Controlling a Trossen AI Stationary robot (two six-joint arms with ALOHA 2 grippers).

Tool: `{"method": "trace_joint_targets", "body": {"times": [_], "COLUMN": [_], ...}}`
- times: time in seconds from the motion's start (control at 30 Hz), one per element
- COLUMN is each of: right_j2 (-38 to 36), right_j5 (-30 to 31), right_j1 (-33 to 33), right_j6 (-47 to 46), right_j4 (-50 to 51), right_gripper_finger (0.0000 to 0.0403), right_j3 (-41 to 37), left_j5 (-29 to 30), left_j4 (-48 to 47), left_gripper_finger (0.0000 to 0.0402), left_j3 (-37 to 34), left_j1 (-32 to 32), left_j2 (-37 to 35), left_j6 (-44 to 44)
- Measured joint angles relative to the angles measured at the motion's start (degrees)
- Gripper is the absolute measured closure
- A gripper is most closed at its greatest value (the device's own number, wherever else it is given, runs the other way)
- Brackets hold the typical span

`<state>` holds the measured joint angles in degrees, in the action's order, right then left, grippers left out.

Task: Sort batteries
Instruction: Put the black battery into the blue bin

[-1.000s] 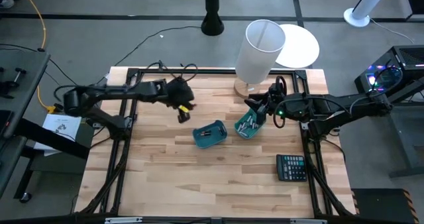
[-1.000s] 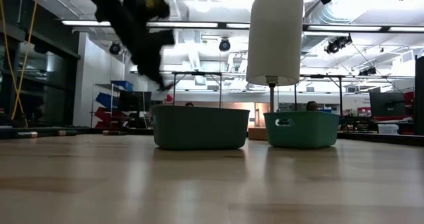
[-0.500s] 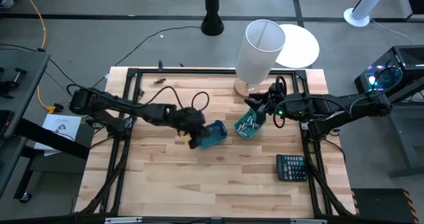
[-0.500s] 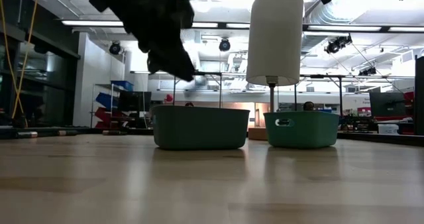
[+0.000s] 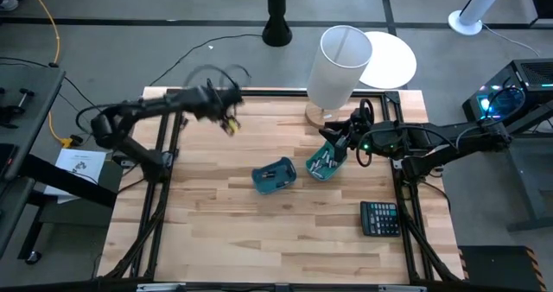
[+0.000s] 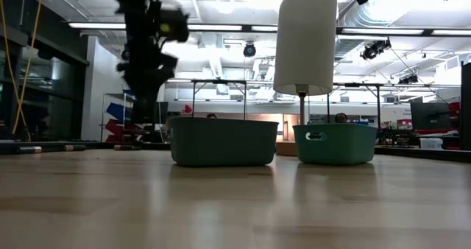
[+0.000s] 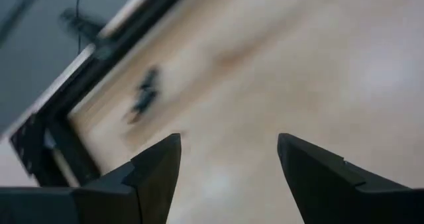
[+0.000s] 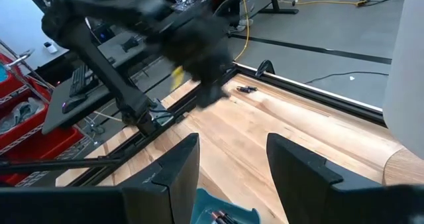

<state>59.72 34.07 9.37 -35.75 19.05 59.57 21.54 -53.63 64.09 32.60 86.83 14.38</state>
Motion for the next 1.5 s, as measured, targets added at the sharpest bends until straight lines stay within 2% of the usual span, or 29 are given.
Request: {"method": "trace_joint_targets", "body": {"times": [0.17,0.3,0.5,0.63,0.77,1.0,1.17,1.3,1.43,1.5], "right_j2": [0.0,0.0,0.0,0.0,0.0,0.0,0.0,0.0,0.0,0.0], "right_j5": [-0.1,-1.3,-1.5,-1.5,-1.5,-0.9,0.3,0.3,0.3,0.3], "right_j1": [0.0,0.0,-0.1,-0.1,0.6,0.7,0.7,0.7,0.7,0.8], "right_j6": [-0.4,-1.5,-4.7,-7.6,-8.0,-9.3,-10.3,-10.6,-10.8,-11.5], "right_j4": [0.0,0.0,0.0,0.0,0.0,0.0,0.0,0.0,0.0,0.0], "right_gripper_finger": [0.0231,0.0231,0.0231,0.0231,0.0231,0.0231,0.0231,0.0231,0.0231,0.0231], "right_j3": [0.0,0.0,0.0,0.0,0.0,0.0,0.0,0.0,0.0,0.0], "left_j5": [-4.5,-6.2,-5.9,-6.0,-5.5,-7.2,-4.6,-4.7,-6.0,-7.6], "left_j4": [4.5,3.7,2.9,-1.2,-5.7,-5.8,-5.9,-6.3,-7.2,-7.4], "left_gripper_finger": [0.0159,0.0159,0.0159,0.0159,0.0159,0.0169,0.0188,0.0208,0.0244,0.0280], "left_j3": [-0.1,0.7,8.3,15.4,19.4,19.9,19.9,20.1,20.2,20.2], "left_j1": [15.9,20.7,21.6,22.1,22.2,22.1,22.3,23.3,23.8,23.8], "left_j2": [2.7,7.8,18.5,24.0,27.6,30.1,32.3,34.4,36.4,36.6], "left_j6": [-6.4,-9.4,-16.1,-24.5,-33.2,-41.3,-43.1,-42.7,-43.6,-43.7]}}
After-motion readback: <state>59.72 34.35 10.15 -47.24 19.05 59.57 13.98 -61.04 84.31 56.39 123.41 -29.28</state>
